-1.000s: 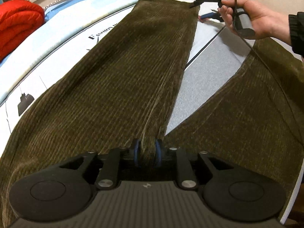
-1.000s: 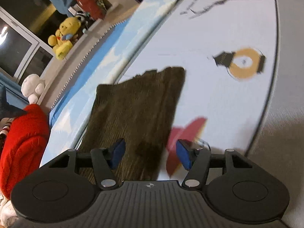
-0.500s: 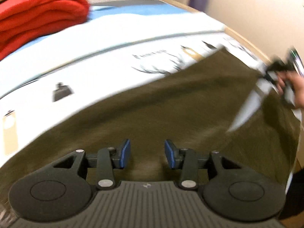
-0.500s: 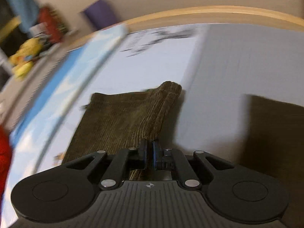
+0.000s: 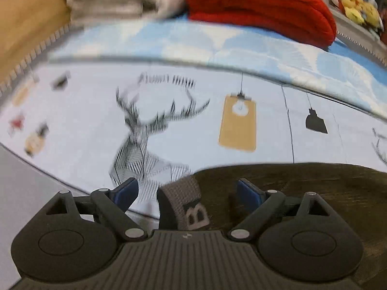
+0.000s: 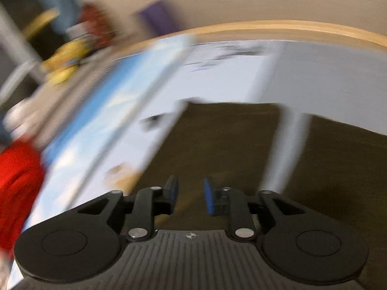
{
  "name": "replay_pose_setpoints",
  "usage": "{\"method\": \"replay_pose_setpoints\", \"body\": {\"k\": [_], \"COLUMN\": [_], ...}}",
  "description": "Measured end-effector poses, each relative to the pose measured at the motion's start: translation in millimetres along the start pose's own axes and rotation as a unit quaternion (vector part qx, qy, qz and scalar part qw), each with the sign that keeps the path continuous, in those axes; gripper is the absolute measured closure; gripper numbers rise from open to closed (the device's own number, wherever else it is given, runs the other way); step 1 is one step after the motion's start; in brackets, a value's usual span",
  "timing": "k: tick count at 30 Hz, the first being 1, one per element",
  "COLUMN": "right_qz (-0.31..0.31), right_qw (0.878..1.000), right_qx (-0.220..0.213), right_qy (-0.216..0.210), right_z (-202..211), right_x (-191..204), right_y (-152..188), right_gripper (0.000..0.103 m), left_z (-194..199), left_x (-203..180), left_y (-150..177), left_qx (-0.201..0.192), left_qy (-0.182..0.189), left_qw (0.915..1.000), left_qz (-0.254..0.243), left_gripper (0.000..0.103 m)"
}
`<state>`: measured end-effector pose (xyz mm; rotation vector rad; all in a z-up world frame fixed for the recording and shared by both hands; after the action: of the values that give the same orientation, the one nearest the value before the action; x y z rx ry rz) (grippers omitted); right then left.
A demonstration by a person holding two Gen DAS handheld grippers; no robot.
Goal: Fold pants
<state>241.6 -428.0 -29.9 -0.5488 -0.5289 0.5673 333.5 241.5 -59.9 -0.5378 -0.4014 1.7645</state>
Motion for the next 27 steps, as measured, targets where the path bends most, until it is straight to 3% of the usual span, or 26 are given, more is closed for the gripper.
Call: {"method": "replay_pose_setpoints", "body": {"k": [4,5,6,7,9,12,14,15,17,18,19,20,23,27], "right_qz": [0.116,0.130,0.144,0.153,0.167,0.190,0.210,0.219,0.233,0.239,0.245,0.250,0.258,0.268], "right_qw": [0.991,0.988,0.986,0.984,0.981,0.976,0.973,0.971,0.968,0.967,0.966,0.965,0.963,0.959], "right_qx": [-0.041,-0.043,-0.040,-0.036,-0.030,-0.038,-0.047,-0.051,-0.051,-0.052,-0.051,-0.049,-0.042,-0.051], "right_qy": [-0.058,-0.069,-0.081,-0.088,-0.095,-0.095,-0.085,-0.082,-0.077,-0.073,-0.067,-0.063,-0.068,-0.074], "right_z": [35,41,48,54,68,90,102,109,118,119,123,127,132,138], "right_x": [44,48,51,53,51,41,31,23,8,3,-4,-10,-22,-33], "right_y": [10,12,15,18,19,24,28,32,39,43,48,53,59,65], "right_gripper": [0.073,0.073,0.072,0.072,0.071,0.071,0.071,0.071,0.068,0.068,0.066,0.065,0.064,0.062], "left_z": [-21,-25,-28,-29,-26,-1,10,12,25,41,58,75,124,157], "left_x": [21,25,29,34,44,53,59,60,58,59,60,62,72,63], "left_y": [17,21,23,25,24,15,14,14,16,15,16,17,29,79], "left_qx": [0.028,0.024,0.021,0.020,0.002,-0.057,-0.063,-0.050,-0.028,-0.043,-0.060,-0.073,-0.070,-0.038], "left_qy": [0.051,0.055,0.066,0.091,0.102,0.054,0.036,0.038,0.032,0.012,-0.004,-0.013,0.024,0.056], "left_qw": [0.9981,0.9981,0.9976,0.9956,0.9944,0.9965,0.9965,0.9970,0.9987,0.9988,0.9981,0.9970,0.9953,0.9975], "left_qz": [0.023,0.017,0.012,0.015,0.027,0.028,0.041,0.046,0.029,0.019,0.017,0.025,0.061,0.022], "left_gripper": [0.015,0.021,0.045,0.058,0.067,0.067,0.063,0.055,0.053,0.048,0.035,0.032,0.031,0.031]}}
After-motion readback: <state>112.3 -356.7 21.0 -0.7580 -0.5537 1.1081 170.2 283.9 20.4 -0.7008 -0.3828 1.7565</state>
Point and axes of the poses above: each gripper's, at about its wrist camera, not at the fingertips, and z roughly against the way its jaws point, x to its left, y to its underside, the point moved 3 cm from there along -z, roughly the way its jaws point, and after that the axes turned 11 degrees about y, right-handed, at the moved point
